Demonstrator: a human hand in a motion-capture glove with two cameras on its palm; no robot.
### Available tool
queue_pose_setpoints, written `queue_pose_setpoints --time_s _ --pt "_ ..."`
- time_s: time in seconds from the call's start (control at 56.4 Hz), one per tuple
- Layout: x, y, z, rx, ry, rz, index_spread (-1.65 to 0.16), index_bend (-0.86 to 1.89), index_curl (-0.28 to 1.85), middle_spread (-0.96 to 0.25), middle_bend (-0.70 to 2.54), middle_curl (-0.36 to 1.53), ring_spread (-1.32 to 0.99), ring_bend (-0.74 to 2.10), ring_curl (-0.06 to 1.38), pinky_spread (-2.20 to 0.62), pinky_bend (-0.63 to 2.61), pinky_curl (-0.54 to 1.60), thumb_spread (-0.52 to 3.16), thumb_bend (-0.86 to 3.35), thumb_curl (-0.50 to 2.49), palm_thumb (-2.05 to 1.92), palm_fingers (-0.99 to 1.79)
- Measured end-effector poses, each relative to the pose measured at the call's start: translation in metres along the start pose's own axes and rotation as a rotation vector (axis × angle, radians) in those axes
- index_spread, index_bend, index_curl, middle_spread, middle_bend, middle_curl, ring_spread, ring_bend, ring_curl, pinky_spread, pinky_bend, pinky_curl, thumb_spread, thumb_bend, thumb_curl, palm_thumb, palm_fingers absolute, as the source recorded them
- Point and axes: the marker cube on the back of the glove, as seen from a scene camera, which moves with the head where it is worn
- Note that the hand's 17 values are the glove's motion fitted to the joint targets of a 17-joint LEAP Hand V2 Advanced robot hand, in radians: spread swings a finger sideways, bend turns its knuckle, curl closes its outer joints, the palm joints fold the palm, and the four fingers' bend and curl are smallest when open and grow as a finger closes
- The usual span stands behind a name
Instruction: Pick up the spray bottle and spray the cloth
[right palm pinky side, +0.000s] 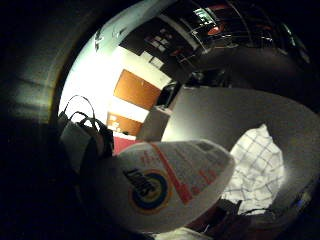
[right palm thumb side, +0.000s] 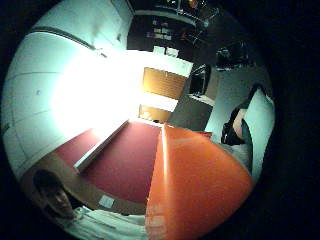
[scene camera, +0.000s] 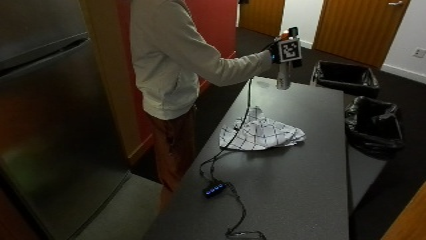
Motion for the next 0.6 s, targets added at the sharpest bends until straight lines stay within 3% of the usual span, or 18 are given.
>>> queue_pose_setpoints --time_s 0.053,0.16,0.284,0.426,0.497,0.603 --pt "0.007 0.020 0.057 -0.115 -0.016 -0.006 -0.17 0.52 0.53 -0.13 0.64 0.51 -0.16 0.62 0.49 -0.24 0.43 0.40 0.04 -0.03 0.75 0.93 1.39" --pt "0.032 0.012 0.087 0.005 -0.042 0.020 -0.17 0.51 0.52 -0.13 0.64 0.51 -0.16 0.61 0.49 -0.24 0.43 0.40 0.04 -0.03 0.75 0.93 1.39" --pt "0.072 0.050 0.089 -0.208 -0.010 0.071 -0.16 0.51 0.52 -0.12 0.64 0.51 -0.17 0.61 0.49 -0.24 0.43 0.40 0.04 -0.03 0.75 0.93 1.39" --pt "0.113 0.046 0.142 -0.095 0.061 0.115 -0.16 0.50 0.52 -0.12 0.64 0.51 -0.17 0.62 0.49 -0.25 0.43 0.40 0.05 -0.03 0.75 0.93 1.38" --pt "0.143 0.062 0.129 -0.179 0.249 0.122 -0.16 0.50 0.53 -0.12 0.64 0.51 -0.16 0.62 0.49 -0.25 0.43 0.40 0.06 -0.03 0.75 0.93 1.38" --pt "0.141 0.038 0.179 0.002 0.138 0.146 -0.15 0.49 0.53 -0.12 0.64 0.51 -0.16 0.62 0.49 -0.24 0.43 0.40 0.07 -0.03 0.76 0.93 1.37"
